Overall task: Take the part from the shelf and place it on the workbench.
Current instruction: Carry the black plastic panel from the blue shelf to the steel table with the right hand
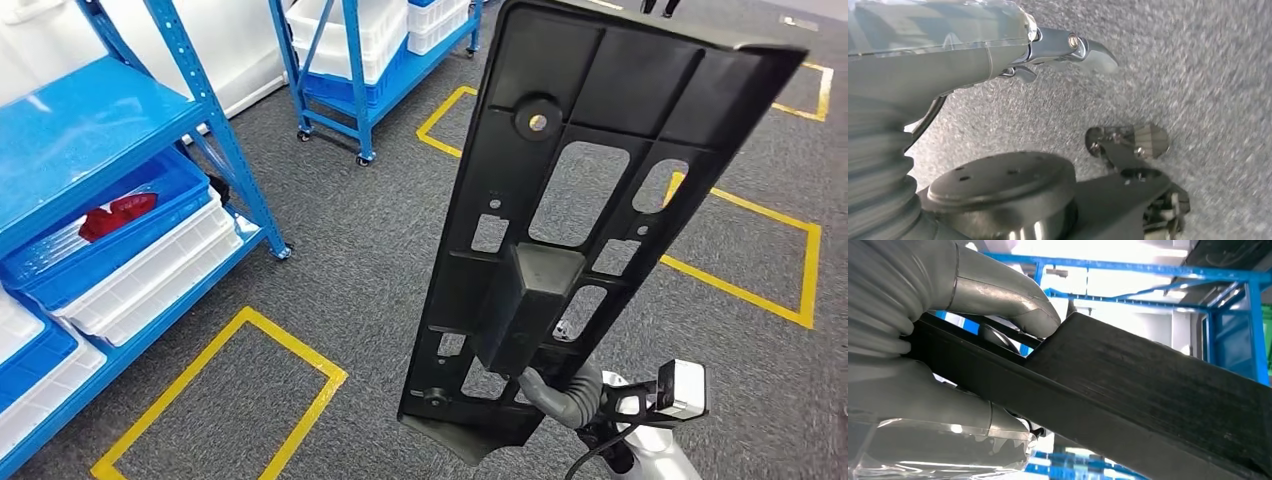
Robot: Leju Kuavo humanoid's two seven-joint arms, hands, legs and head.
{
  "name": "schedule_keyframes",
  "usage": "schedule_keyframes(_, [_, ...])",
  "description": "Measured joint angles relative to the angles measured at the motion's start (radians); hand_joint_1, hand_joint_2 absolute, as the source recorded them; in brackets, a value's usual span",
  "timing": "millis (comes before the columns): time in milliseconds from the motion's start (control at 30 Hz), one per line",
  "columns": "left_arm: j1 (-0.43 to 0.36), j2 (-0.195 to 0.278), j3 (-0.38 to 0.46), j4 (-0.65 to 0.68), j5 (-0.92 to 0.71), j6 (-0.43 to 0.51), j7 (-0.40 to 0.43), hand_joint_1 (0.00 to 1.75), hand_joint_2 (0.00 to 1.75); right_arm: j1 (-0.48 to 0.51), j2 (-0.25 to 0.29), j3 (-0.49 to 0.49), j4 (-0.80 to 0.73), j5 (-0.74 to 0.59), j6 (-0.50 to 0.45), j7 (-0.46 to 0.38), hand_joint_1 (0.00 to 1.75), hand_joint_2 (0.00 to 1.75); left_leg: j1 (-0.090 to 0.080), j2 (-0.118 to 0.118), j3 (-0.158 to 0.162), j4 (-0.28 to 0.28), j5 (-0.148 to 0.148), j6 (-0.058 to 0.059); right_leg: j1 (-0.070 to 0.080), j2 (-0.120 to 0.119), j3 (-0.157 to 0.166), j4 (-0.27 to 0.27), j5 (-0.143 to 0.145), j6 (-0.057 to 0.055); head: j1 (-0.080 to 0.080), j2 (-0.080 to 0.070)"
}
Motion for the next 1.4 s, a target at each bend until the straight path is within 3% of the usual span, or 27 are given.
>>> schedule_keyframes(67, [0.002,0.0,0.0,0.0,-0.001,0.0,0.001,0.0,1.75,-0.001,0.002,0.0,0.002,0.001,0.0,0.0,1.75,1.75,-0.001,0.027,-0.001,0.002,-0.003,-0.001,-0.009,-0.014,-0.046,0.098,-0.033,0.011,0.0,0.0])
schedule_keyframes(100, [0.002,0.0,0.0,0.0,-0.002,0.0,0.001,0.0,1.75,0.0,0.002,0.0,0.003,0.002,0.0,0.0,1.75,1.75,-0.001,0.04,-0.001,0.003,-0.005,-0.003,-0.013,-0.018,-0.046,0.101,-0.024,0.015,0.0,0.0])
schedule_keyframes(167, [-0.001,-0.001,0.0,0.0,-0.004,0.0,0.001,0.0,1.75,0.0,0.002,-0.001,0.004,0.005,0.0,0.0,1.75,1.75,0.001,0.064,0.002,0.008,-0.012,-0.011,-0.019,-0.041,0.014,-0.005,0.034,0.02,0.0,0.0])
schedule_keyframes(233, [-0.004,-0.002,-0.001,0.0,-0.007,-0.001,0.001,0.0,1.75,0.0,0.002,-0.003,0.004,0.008,-0.001,0.0,1.75,1.75,-0.003,0.081,0.005,0.016,-0.023,-0.023,-0.013,-0.081,0.075,-0.118,0.067,0.012,0.0,0.0])
schedule_keyframes(267, [-0.005,-0.002,-0.001,0.0,-0.008,-0.001,0.001,0.0,1.75,0.001,0.002,-0.004,0.004,0.009,-0.002,0.0,1.75,1.75,-0.005,0.089,0.006,0.019,-0.027,-0.028,-0.009,-0.091,0.086,-0.142,0.069,0.004,0.0,0.0])
schedule_keyframes(367, [-0.008,-0.002,-0.001,0.0,-0.008,0.0,0.002,0.0,1.75,0.008,0.002,-0.006,0.002,0.011,0.0,-0.001,1.75,1.75,-0.004,0.109,0.013,0.021,-0.037,-0.046,-0.003,-0.065,0.083,-0.148,0.066,-0.021,0.0,0.0])
schedule_keyframes(433, [-0.009,-0.003,-0.001,0.0,-0.008,0.001,0.002,0.0,1.75,0.01,0.002,-0.007,0.0,0.011,0.002,-0.002,1.75,1.75,0.001,0.077,0.0,0.061,-0.07,-0.054,-0.006,-0.044,0.084,-0.151,0.068,-0.035,0.0,0.0])
schedule_keyframes(500, [-0.006,-0.004,-0.001,0.0,-0.008,0.002,0.002,0.0,1.75,0.01,0.001,-0.007,-0.001,0.011,0.002,-0.003,1.75,1.75,0.002,0.028,-0.054,0.181,-0.135,-0.056,-0.004,-0.022,0.084,-0.152,0.069,-0.044,0.0,0.0])
schedule_keyframes(533, [-0.004,-0.004,-0.001,0.0,-0.007,0.003,0.002,0.0,1.75,0.011,0.001,-0.007,-0.001,0.011,0.003,-0.003,1.75,1.75,0.002,0.016,-0.089,0.253,-0.164,-0.054,-0.001,-0.009,0.084,-0.152,0.069,-0.047,0.0,0.0])
schedule_keyframes(567, [-0.002,-0.004,-0.001,0.0,-0.007,0.003,0.002,0.0,1.75,0.012,0.001,-0.008,-0.001,0.011,0.003,-0.004,1.75,1.75,0.001,0.011,-0.116,0.304,-0.176,-0.052,0.002,0.005,0.084,-0.152,0.069,-0.048,0.0,0.0])
schedule_keyframes(600, [-0.001,-0.004,0.0,0.0,-0.007,0.004,0.003,0.0,1.75,0.013,0.001,-0.008,-0.001,0.011,0.003,-0.004,1.75,1.75,0.001,0.009,-0.129,0.321,-0.169,-0.049,0.004,0.019,0.084,-0.151,0.069,-0.048,0.0,0.0])
schedule_keyframes(667, [-0.001,-0.004,0.0,0.0,-0.008,0.004,0.007,0.0,1.75,0.015,0.001,-0.009,-0.001,0.011,0.003,-0.004,1.75,1.75,0.0,-0.003,-0.098,0.235,-0.099,-0.038,0.008,0.048,0.088,-0.151,0.069,-0.048,0.0,0.0])
schedule_keyframes(733, [-0.001,-0.003,0.0,0.0,-0.01,0.004,0.01,0.0,1.75,0.016,0.001,-0.011,-0.001,0.012,0.003,-0.006,1.75,1.75,-0.001,-0.05,-0.044,0.101,-0.036,-0.026,0.009,0.074,0.089,-0.149,0.07,-0.045,0.0,0.0])
schedule_keyframes(800, [0.0,-0.003,-0.001,0.0,-0.011,0.004,0.012,0.0,1.75,0.02,0.001,-0.014,-0.001,0.013,0.003,-0.008,1.75,1.75,-0.003,-0.08,-0.022,0.043,-0.023,-0.022,0.005,0.097,0.082,-0.149,0.074,-0.035,0.0,0.0])
schedule_keyframes(867, [-0.001,-0.004,-0.001,0.0,-0.012,0.003,0.012,0.0,1.75,0.028,0.002,-0.018,-0.002,0.014,0.003,-0.009,1.75,1.75,-0.003,-0.061,-0.016,0.03,-0.019,-0.016,0.0,0.117,0.077,-0.153,0.08,-0.02,0.0,0.0])
schedule_keyframes(933, [-0.004,-0.006,-0.002,0.0,-0.013,0.003,0.012,0.0,1.75,0.035,0.006,-0.022,-0.004,0.014,0.003,-0.009,1.75,1.75,0.0,-0.036,-0.007,0.011,-0.008,-0.004,0.002,0.083,0.064,-0.131,0.065,-0.011,0.0,0.0])
schedule_keyframes(1000, [-0.004,-0.006,-0.002,0.0,-0.014,0.002,0.012,0.0,1.75,0.036,0.01,-0.025,-0.005,0.015,0.003,-0.009,1.75,1.75,-0.002,-0.009,-0.003,0.001,-0.003,0.004,0.003,0.018,0.018,-0.034,0.01,-0.002,0.0,0.0])
schedule_keyframes(1067, [-0.002,-0.007,-0.002,0.0,-0.014,0.001,0.012,0.0,1.75,0.039,0.012,-0.026,-0.006,0.015,0.003,-0.009,1.75,1.75,-0.006,0.02,-0.003,0.002,-0.005,0.007,-0.004,-0.009,-0.041,0.088,-0.039,0.007,0.0,0.0])
schedule_keyframes(1100, [-0.001,-0.007,-0.002,0.0,-0.014,0.0,0.012,0.0,1.75,0.041,0.013,-0.026,-0.006,0.015,0.003,-0.009,1.75,1.75,-0.006,0.034,-0.003,0.002,-0.007,0.006,-0.008,-0.014,-0.053,0.114,-0.041,0.011,0.0,0.0])
schedule_keyframes(1133, [-0.002,-0.007,-0.002,0.0,-0.014,0.0,0.011,0.0,1.75,0.043,0.013,-0.026,-0.006,0.015,0.003,-0.009,1.75,1.75,-0.007,0.048,-0.002,0.003,-0.009,0.004,-0.012,-0.019,-0.044,0.099,-0.025,0.014,0.0,0.0])
schedule_keyframes(1200, [-0.004,-0.007,-0.002,0.0,-0.013,-0.001,0.011,0.0,1.75,0.043,0.013,-0.027,-0.006,0.015,0.003,-0.009,1.75,1.75,-0.007,0.07,0.002,0.007,-0.016,-0.003,-0.015,-0.05,0.026,-0.029,0.034,0.017,0.0,0.0])
schedule_keyframes(1267, [-0.005,-0.007,-0.002,0.0,-0.013,-0.001,0.01,0.0,1.75,0.042,0.013,-0.029,-0.007,0.015,0.003,-0.009,1.75,1.75,-0.011,0.088,0.007,0.013,-0.025,-0.014,-0.009,-0.086,0.086,-0.137,0.065,0.008,0.0,0.0])
schedule_keyframes(1300, [-0.006,-0.007,-0.002,0.0,-0.013,-0.001,0.009,0.0,1.75,0.042,0.013,-0.031,-0.007,0.015,0.002,-0.008,1.75,1.75,-0.013,0.096,0.009,0.014,-0.029,-0.02,-0.005,-0.092,0.095,-0.157,0.064,0.001,0.0,0.0])
schedule_keyframes(1367, [-0.007,-0.007,-0.002,0.0,-0.012,-0.001,0.009,0.0,1.75,0.043,0.013,-0.033,-0.008,0.014,0.002,-0.008,1.75,1.75,-0.014,0.115,0.015,0.013,-0.034,-0.031,0.0,-0.071,0.093,-0.158,0.064,-0.013,0.0,0.0])
schedule_keyframes(1400, [-0.008,-0.007,-0.002,0.0,-0.011,-0.001,0.009,0.0,1.75,0.044,0.013,-0.035,-0.009,0.014,0.002,-0.008,1.75,1.75,-0.011,0.11,0.016,0.017,-0.04,-0.036,-0.001,-0.06,0.094,-0.162,0.066,-0.018,0.0,0.0])
